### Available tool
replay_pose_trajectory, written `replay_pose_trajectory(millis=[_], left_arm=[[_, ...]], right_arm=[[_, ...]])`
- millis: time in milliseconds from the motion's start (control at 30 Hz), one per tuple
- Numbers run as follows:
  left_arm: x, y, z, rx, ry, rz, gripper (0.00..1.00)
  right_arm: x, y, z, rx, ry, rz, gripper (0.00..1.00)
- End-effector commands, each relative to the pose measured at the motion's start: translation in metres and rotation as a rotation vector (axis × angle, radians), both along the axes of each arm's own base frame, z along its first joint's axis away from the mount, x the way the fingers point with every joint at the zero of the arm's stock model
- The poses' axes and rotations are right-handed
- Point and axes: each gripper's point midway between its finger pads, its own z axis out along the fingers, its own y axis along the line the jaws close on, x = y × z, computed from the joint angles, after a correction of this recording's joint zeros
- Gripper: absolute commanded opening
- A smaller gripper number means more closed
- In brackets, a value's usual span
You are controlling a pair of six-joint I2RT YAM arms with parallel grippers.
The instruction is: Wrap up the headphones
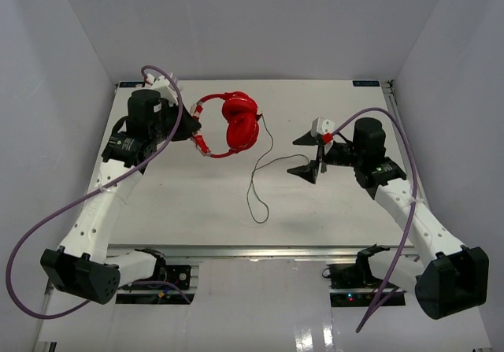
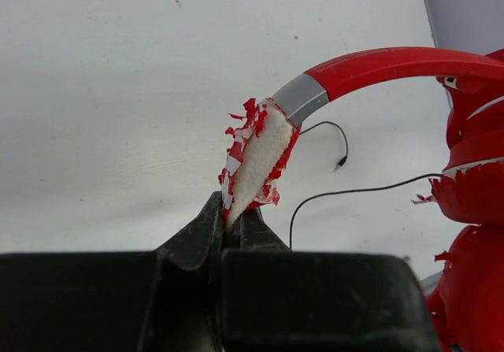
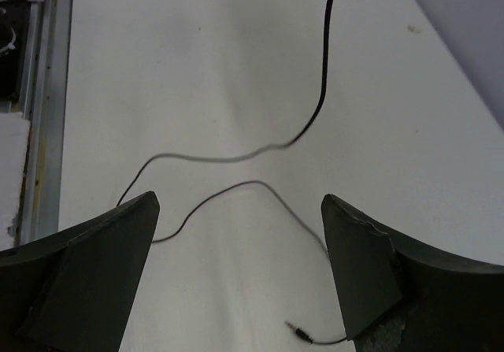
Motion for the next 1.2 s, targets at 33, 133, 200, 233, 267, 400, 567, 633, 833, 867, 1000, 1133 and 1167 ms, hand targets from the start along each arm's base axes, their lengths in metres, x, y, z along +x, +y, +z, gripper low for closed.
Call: replay_pose_trajectory(millis=[33, 133, 200, 233, 267, 400, 567, 633, 833, 867, 1000, 1133, 1167], left_arm=[[-0.021, -0.014, 0.031, -0.080, 0.004, -0.059, 0.00], [-0.027, -0.023, 0.039, -0.125, 0.012, -0.083, 0.00], [-0.028, -0.024, 0.045, -0.141, 0.004, -0.084, 0.00], [-0.029, -0.025, 0.051, -0.150, -0.006, -0.085, 0.00], [-0.030, -0.026, 0.058, -0.163, -0.019, -0.088, 0.00], [-0.034, -0.035, 0.088, -0.239, -0.054, -0.123, 0.00], [-0.037, -0.039, 0.129, -0.322, -0.120, -0.131, 0.00], [-0.038, -0.039, 0.144, -0.348, -0.151, -0.129, 0.00], [-0.042, -0.039, 0.178, -0.407, -0.205, -0.120, 0.00], [-0.041, -0.036, 0.182, -0.406, -0.221, -0.102, 0.00], [-0.032, -0.023, 0.199, -0.413, -0.272, -0.016, 0.00], [-0.021, -0.016, 0.205, -0.425, -0.288, 0.047, 0.00], [-0.018, -0.015, 0.207, -0.431, -0.294, 0.060, 0.00]], right_arm=[[0.018, 0.026, 0.089, 0.144, -0.106, 0.028, 0.90], [0.012, 0.042, 0.105, 0.210, 0.006, 0.105, 0.90], [0.006, 0.050, 0.100, 0.222, 0.047, 0.123, 0.90], [0.002, 0.054, 0.096, 0.225, 0.062, 0.130, 0.90], [-0.002, 0.057, 0.091, 0.232, 0.074, 0.134, 0.90], [-0.001, 0.063, 0.067, 0.220, 0.119, 0.134, 0.91], [0.004, 0.074, 0.051, 0.225, 0.125, 0.159, 0.96], [0.004, 0.078, 0.048, 0.241, 0.140, 0.187, 1.00], [-0.011, 0.095, 0.039, 0.251, 0.203, 0.268, 0.90], [-0.013, 0.095, 0.036, 0.248, 0.209, 0.271, 0.89], [-0.032, 0.089, 0.019, 0.231, 0.226, 0.278, 0.87], [-0.049, 0.081, -0.006, 0.180, 0.235, 0.269, 0.78], [-0.053, 0.080, -0.011, 0.167, 0.239, 0.273, 0.76]])
